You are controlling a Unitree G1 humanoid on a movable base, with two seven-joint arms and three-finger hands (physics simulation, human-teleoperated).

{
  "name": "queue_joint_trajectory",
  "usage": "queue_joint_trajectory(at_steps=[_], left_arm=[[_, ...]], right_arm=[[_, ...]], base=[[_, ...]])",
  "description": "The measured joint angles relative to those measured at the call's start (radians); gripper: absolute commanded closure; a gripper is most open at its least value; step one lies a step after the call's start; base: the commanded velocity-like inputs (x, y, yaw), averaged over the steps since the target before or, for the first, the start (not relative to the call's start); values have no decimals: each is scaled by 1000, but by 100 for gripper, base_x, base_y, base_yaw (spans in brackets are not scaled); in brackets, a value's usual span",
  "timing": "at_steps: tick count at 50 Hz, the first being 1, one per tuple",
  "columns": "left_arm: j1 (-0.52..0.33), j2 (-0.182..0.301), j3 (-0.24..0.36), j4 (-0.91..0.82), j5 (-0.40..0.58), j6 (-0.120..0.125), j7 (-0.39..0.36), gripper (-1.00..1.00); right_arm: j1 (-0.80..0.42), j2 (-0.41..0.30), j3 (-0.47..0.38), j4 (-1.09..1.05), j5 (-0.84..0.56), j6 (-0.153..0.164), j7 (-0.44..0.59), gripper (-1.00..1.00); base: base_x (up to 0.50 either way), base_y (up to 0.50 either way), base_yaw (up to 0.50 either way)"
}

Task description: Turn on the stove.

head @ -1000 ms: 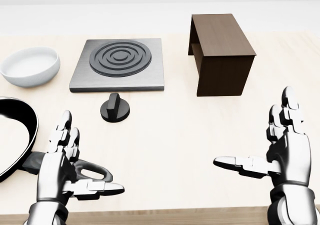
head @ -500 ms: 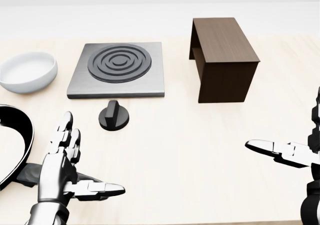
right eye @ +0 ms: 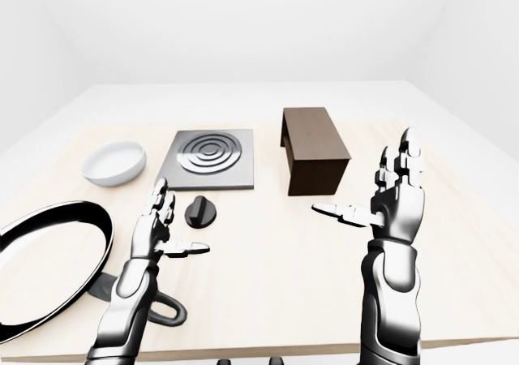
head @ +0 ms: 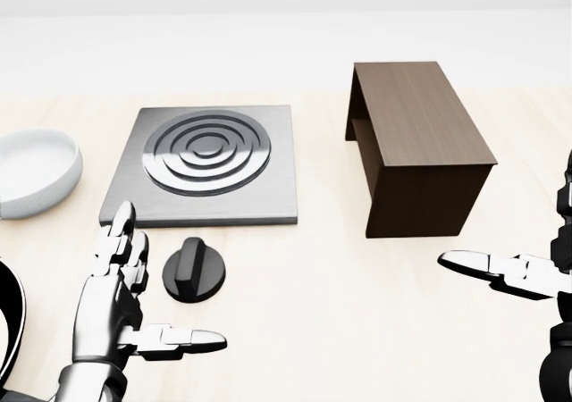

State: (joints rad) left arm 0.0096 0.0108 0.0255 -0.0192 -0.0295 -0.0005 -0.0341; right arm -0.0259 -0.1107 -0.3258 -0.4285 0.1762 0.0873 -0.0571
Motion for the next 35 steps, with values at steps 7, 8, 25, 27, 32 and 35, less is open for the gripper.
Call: queue_joint_trajectory(at_steps=[7, 8, 25, 27, 32, 35], left_arm=[[-2, 0, -1, 2, 1, -1, 0, -100], [-2, 0, -2, 3, 1, -2, 0, -100], [-16, -5, -15, 72, 19, -43, 4, -100], [-22, -6, -16, 94, 21, -55, 5, -100], [-36, -7, -19, 151, 28, -86, 7, -100], [-43, -8, -22, 181, 32, -87, 8, -100]], right_arm=[[1, 2, 0, -4, 1, 0, 2, -100], [2, 3, 0, -5, 1, 0, 2, -100], [13, 8, -1, -11, 10, 0, 4, -100], [14, 9, -1, -12, 10, 0, 5, -100], [15, 10, 1, -9, 8, 0, 7, -100], [15, 10, 2, -9, 7, 0, 8, -100]], base=[[34, 0, 0], [0, 0, 0], [0, 0, 0], [0, 0, 0], [0, 0, 0], [0, 0, 0]])
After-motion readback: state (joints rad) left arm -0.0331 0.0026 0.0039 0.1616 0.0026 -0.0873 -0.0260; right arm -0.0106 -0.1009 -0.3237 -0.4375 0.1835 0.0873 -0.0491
